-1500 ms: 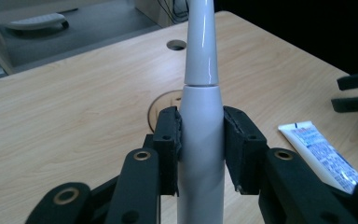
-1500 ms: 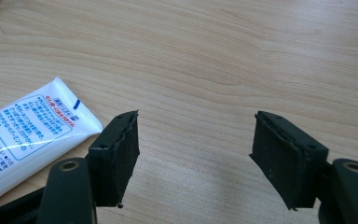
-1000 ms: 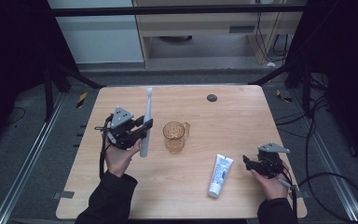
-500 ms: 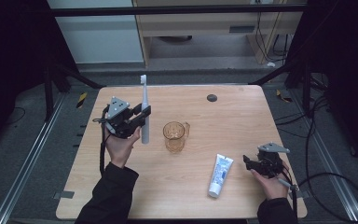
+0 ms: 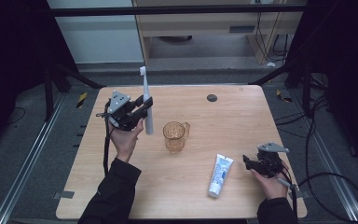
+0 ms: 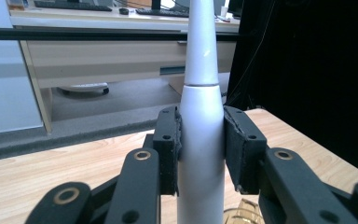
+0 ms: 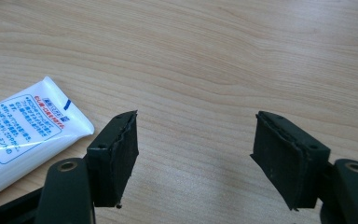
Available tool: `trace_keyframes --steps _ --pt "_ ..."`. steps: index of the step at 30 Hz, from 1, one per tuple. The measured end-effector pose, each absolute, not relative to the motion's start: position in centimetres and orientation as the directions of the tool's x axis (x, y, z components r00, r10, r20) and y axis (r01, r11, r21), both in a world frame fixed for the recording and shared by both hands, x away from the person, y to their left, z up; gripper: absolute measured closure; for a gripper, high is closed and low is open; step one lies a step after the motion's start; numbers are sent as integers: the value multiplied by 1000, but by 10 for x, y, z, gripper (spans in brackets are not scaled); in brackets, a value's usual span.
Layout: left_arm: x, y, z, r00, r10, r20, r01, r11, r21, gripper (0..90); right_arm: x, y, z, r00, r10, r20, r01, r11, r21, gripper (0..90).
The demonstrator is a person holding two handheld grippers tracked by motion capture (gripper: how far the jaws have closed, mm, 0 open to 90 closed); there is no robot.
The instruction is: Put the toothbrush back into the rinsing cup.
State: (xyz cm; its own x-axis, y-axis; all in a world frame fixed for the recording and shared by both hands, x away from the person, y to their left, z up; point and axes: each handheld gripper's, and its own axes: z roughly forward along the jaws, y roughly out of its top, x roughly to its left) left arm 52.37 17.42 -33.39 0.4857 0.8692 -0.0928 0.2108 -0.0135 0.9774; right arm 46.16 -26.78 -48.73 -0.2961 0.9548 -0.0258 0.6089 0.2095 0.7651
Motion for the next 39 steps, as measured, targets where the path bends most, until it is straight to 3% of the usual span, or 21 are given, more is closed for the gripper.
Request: trace_keyframes --steps 39 --pt "544 129 -357 549 830 -94 170 -1 986 672 462 -269 -488 -297 955 -22 611 208 764 313"
